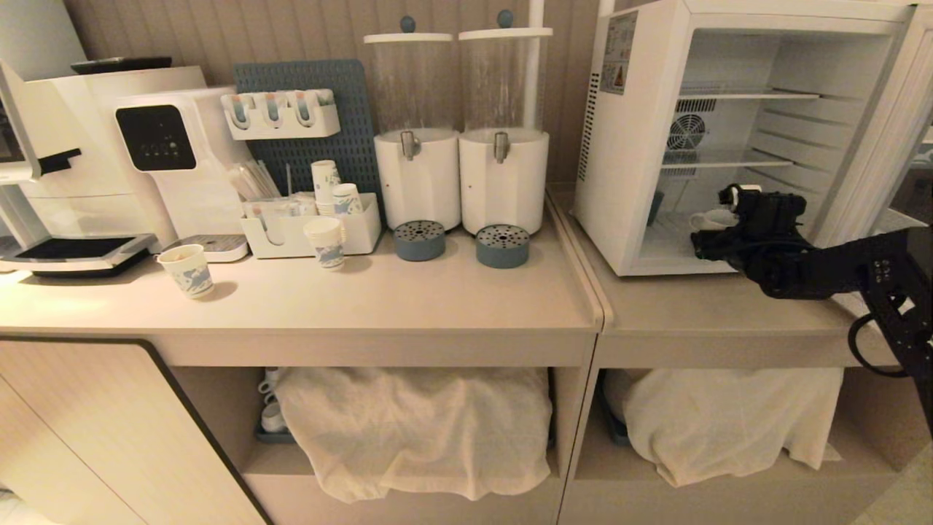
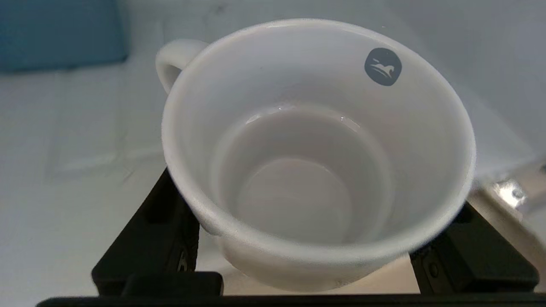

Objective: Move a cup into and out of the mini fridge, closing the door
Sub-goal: Put the ceramic cup in the freezer

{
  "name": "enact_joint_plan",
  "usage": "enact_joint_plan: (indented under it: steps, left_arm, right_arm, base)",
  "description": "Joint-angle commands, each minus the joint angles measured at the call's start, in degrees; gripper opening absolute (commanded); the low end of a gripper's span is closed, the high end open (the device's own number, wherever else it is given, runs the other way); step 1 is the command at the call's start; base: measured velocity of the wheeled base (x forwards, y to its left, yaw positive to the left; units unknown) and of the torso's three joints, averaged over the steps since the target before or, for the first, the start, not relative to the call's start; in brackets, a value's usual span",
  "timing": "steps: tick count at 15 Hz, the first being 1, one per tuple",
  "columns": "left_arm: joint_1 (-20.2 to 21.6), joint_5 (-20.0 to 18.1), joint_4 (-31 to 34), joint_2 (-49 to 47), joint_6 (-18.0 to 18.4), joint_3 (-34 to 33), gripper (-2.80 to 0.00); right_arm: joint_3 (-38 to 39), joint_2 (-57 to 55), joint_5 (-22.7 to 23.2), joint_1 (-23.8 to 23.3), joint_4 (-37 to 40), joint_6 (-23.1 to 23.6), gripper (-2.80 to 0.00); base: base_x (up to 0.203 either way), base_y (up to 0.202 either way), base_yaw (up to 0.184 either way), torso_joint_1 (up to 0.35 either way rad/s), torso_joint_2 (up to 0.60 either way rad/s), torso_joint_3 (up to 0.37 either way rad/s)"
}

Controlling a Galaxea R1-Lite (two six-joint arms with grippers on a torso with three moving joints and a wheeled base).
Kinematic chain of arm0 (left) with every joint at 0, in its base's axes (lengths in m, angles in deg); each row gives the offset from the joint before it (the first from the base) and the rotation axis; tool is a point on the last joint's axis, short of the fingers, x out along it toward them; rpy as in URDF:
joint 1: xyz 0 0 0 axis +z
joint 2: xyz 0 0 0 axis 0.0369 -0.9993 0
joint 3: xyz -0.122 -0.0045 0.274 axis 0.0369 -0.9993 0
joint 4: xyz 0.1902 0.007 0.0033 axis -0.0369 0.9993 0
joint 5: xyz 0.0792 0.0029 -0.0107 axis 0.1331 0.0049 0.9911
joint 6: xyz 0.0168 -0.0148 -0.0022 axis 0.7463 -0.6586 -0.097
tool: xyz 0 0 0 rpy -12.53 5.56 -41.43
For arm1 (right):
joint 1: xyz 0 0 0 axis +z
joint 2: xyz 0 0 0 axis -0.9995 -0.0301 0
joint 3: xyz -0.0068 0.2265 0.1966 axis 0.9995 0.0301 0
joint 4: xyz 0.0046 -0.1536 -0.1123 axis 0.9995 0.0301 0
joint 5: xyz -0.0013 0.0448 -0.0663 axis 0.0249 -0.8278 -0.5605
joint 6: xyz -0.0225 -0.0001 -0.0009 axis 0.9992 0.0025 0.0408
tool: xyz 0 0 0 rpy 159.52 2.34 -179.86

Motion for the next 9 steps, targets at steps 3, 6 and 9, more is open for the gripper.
enact_joint_plan:
  steps: [3, 6, 9]
  left_arm:
    - [0.0, 0.0, -0.1, 0.3, -0.1, -2.3, -2.8]
    - [0.0, 0.0, -0.1, 0.3, -0.1, -2.3, -2.8]
    - [0.1, 0.0, 0.0, 0.3, -0.1, -2.3, -2.8]
  right_arm:
    - [10.9, 16.3, 2.2, 0.0, -0.6, -1.8, -2.8]
    - [22.2, 29.1, 3.7, 0.6, -0.5, -4.0, -2.8]
    - [32.1, 41.5, 4.6, 1.0, -0.3, -6.0, -2.8]
  base:
    - [0.0, 0.0, 0.0, 0.0, 0.0, 0.0]
    - [0.0, 0.0, 0.0, 0.0, 0.0, 0.0]
    - [0.0, 0.0, 0.0, 0.0, 0.0, 0.0]
